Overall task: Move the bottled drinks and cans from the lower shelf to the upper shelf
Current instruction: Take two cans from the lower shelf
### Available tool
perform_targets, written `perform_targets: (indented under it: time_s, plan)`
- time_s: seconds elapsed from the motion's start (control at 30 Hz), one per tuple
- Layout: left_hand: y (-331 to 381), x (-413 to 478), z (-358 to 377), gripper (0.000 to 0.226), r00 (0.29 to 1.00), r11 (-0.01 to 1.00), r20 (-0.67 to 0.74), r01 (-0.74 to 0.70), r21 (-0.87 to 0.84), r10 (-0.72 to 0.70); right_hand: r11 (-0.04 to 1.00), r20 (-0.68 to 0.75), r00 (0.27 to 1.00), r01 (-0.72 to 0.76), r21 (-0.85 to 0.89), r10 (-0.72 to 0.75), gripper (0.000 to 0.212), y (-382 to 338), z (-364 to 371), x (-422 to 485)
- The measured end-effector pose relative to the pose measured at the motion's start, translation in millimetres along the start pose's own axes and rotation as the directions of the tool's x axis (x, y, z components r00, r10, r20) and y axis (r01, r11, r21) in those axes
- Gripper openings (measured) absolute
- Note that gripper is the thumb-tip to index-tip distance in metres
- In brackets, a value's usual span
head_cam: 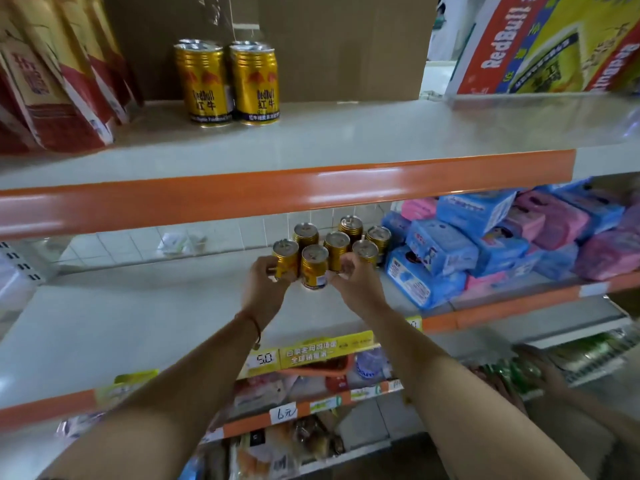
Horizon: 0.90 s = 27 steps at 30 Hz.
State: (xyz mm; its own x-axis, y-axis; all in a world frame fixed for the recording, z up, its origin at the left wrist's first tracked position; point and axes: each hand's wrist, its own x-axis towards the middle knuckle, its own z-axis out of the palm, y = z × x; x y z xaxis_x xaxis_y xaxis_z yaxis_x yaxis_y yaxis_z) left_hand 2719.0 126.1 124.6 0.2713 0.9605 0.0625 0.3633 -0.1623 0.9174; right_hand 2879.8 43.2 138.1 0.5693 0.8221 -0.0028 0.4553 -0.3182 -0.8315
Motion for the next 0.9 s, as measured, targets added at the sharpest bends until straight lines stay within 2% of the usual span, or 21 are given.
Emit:
perform_targets:
  time_s: [0.13,0.2,0.3,0.33,0.4,0.43,0.5,0.63,0.77,0.9]
  plan:
    - [-5,44,16,0.058,0.993,0.982,-0.036,0.113,0.152,-0.109,0.996,0.043,0.998,-0.032,-0.082,0.036,0.053,6,13,39]
    - [-5,58,25,0.068,0.982,0.972,-0.041,0.187,0.142,-0.183,0.997,0.072,0.997,-0.028,-0.078,0.033,0.054,7,24,51]
    - [-10,78,33,0.087,0.966,0.965,0.051,0.249,0.077,-0.254,0.999,0.089,0.996,-0.026,-0.028,0.028,0.054,11,43,62]
    - [-13,83,34,0.084,0.956,0.959,0.083,0.282,0.013,-0.282,0.999,0.084,0.996,-0.029,-0.028,0.032,0.058,13,49,64]
    - [-26,91,37,0.073,0.964,0.968,0.098,0.242,0.069,-0.248,0.999,0.061,0.997,-0.034,-0.041,0.036,0.07,18,58,67]
    - [-37,97,40,0.078,0.97,0.973,0.1,0.21,0.098,-0.22,0.998,0.052,0.998,-0.031,-0.053,0.034,0.073,20,61,68]
    - [-37,95,40,0.088,0.974,0.973,0.044,0.219,0.075,-0.222,0.997,0.046,0.999,-0.026,-0.07,0.029,0.074,21,64,71]
    - [-35,79,34,0.07,0.987,0.986,0.039,0.151,0.074,-0.154,0.999,0.062,0.998,-0.013,-0.04,0.016,0.074,28,65,70]
    - [-38,51,23,0.069,0.992,0.992,0.024,0.119,0.048,-0.12,1.0,0.1,0.995,0.008,0.011,-0.009,0.076,30,64,52]
    - [-42,20,10,0.067,0.997,0.991,-0.018,0.072,0.108,-0.071,0.999,0.125,0.991,0.039,0.018,-0.041,0.087,30,68,30]
